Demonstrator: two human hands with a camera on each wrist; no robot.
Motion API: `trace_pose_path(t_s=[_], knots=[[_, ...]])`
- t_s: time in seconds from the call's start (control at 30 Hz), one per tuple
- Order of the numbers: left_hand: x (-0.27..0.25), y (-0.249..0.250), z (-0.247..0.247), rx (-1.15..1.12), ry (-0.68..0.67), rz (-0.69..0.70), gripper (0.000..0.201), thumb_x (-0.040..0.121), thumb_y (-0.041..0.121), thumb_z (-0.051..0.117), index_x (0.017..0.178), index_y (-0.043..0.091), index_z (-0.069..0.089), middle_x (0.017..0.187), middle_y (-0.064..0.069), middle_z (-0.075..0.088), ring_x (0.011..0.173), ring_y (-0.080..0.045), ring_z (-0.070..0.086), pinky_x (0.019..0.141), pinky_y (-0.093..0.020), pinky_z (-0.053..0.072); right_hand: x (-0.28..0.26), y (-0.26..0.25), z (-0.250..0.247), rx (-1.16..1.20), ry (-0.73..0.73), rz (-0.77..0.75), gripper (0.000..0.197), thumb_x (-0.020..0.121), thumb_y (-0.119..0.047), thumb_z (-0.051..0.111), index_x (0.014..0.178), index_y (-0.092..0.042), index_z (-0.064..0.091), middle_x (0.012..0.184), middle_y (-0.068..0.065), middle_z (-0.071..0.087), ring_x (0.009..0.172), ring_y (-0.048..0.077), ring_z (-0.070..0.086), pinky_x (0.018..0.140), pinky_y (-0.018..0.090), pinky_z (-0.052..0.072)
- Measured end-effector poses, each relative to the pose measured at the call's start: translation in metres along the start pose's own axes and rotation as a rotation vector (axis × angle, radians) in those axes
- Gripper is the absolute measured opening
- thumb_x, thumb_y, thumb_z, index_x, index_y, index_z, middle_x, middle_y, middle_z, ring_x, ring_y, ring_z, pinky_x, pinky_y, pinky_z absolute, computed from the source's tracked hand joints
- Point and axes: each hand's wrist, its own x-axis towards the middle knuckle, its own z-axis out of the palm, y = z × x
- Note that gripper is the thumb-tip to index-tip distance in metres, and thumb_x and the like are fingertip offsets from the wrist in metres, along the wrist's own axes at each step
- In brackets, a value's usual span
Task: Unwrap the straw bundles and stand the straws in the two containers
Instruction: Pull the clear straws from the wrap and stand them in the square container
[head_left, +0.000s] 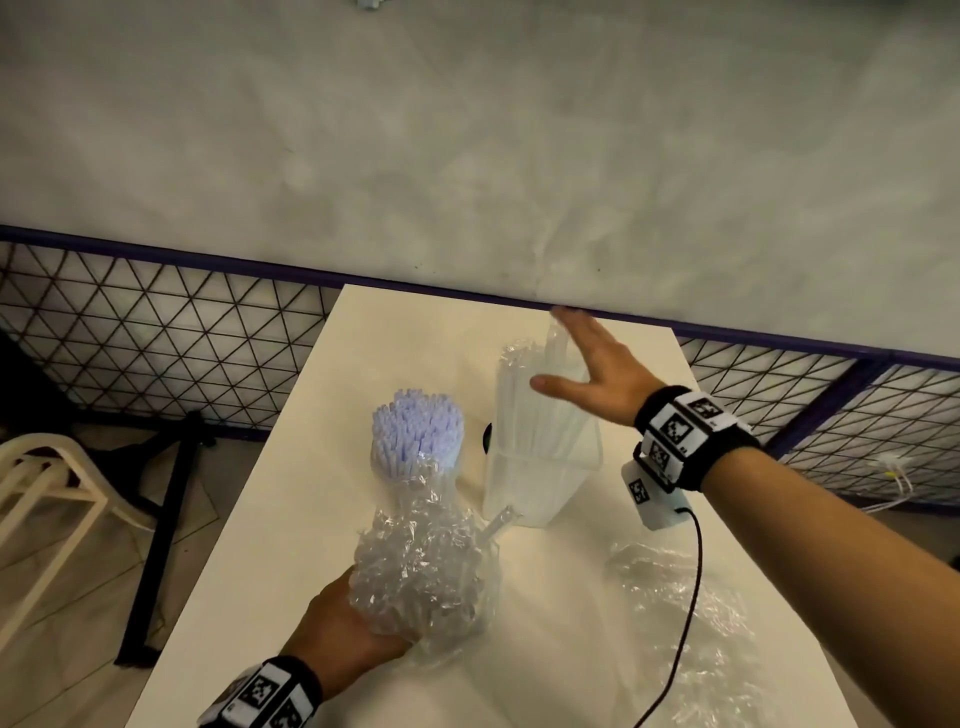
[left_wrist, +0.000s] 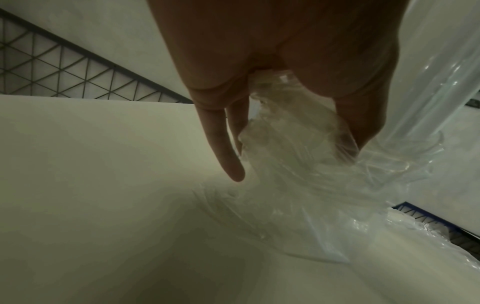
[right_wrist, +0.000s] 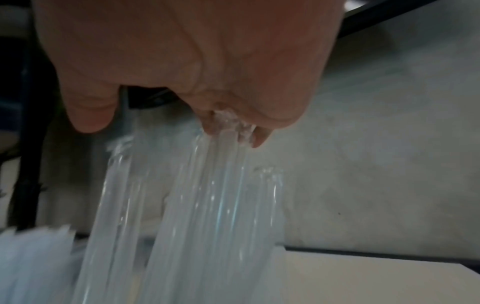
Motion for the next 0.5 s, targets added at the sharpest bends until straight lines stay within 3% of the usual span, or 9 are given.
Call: trace_pose_path(t_s=[0.07, 0.13, 0.23, 0.33, 0.4, 0.5], knots=[[0.000, 0.000, 0.001, -0.031, 0.005, -0.025, 0.061, 0.036, 0.040, 0.087, 0.093, 0.026, 0.071, 0.089, 0.014, 0.076, 0.086, -0.005, 0.072, 0.089, -0.035, 0.055, -0.001, 0.003, 0.019, -0.080, -0.133, 0.016, 0.103, 0.080, -0.075, 0.052, 0.157, -0.024, 0.007, 0.165, 0.000, 0.008, 0.152, 0.016, 0.001, 0.122, 0.048, 0.012], [0.000, 0.001, 0.002, -0.057, 0.013, -0.030, 0.062, 0.033, 0.041, 0.087, 0.092, 0.027, 0.072, 0.089, 0.018, 0.075, 0.085, -0.001, 0.071, 0.088, -0.030, 0.054, -0.003, 0.003, 0.028, -0.071, -0.172, 0.047, 0.102, 0.081, -0.073, 0.054, 0.157, -0.024, 0.006, 0.165, 0.000, 0.006, 0.152, 0.016, -0.001, 0.122, 0.046, 0.010], [-0.002, 0.000, 0.001, -0.068, 0.024, -0.029, 0.058, 0.031, 0.038, 0.087, 0.088, 0.036, 0.072, 0.088, 0.020, 0.075, 0.083, 0.001, 0.071, 0.086, -0.028, 0.054, -0.001, -0.004, 0.027, 0.056, -0.040, 0.018, 0.103, 0.081, -0.061, 0.065, 0.156, -0.024, 0.005, 0.165, -0.004, 0.007, 0.151, 0.016, 0.007, 0.122, 0.043, 0.014], [-0.002, -0.002, 0.001, -0.056, 0.033, -0.033, 0.060, 0.030, 0.038, 0.087, 0.088, 0.039, 0.070, 0.088, 0.024, 0.074, 0.084, 0.002, 0.071, 0.085, -0.024, 0.054, 0.001, -0.013, 0.026, 0.076, 0.100, -0.153, 0.101, 0.082, -0.057, 0.068, 0.155, -0.032, 0.004, 0.165, -0.009, 0.002, 0.151, 0.013, 0.009, 0.117, 0.041, 0.015], [-0.001, -0.002, 0.001, -0.048, 0.040, -0.034, 0.060, 0.031, 0.040, 0.087, 0.088, 0.042, 0.069, 0.088, 0.028, 0.072, 0.087, 0.001, 0.070, 0.084, -0.019, 0.053, 0.003, -0.017, 0.030, 0.012, 0.093, -0.233, 0.090, 0.086, -0.055, 0.064, 0.154, -0.036, 0.008, 0.164, -0.013, 0.002, 0.151, 0.011, 0.009, 0.115, 0.042, 0.015], [-0.002, 0.002, 0.002, -0.026, 0.035, -0.021, 0.064, 0.031, 0.045, 0.083, 0.093, 0.041, 0.066, 0.088, 0.039, 0.066, 0.086, 0.006, 0.067, 0.084, -0.021, 0.051, 0.009, -0.018, 0.042, -0.161, -0.018, -0.235, 0.068, 0.095, -0.047, 0.053, 0.153, -0.034, 0.020, 0.164, -0.012, 0.010, 0.151, 0.014, 0.010, 0.119, 0.045, 0.016]])
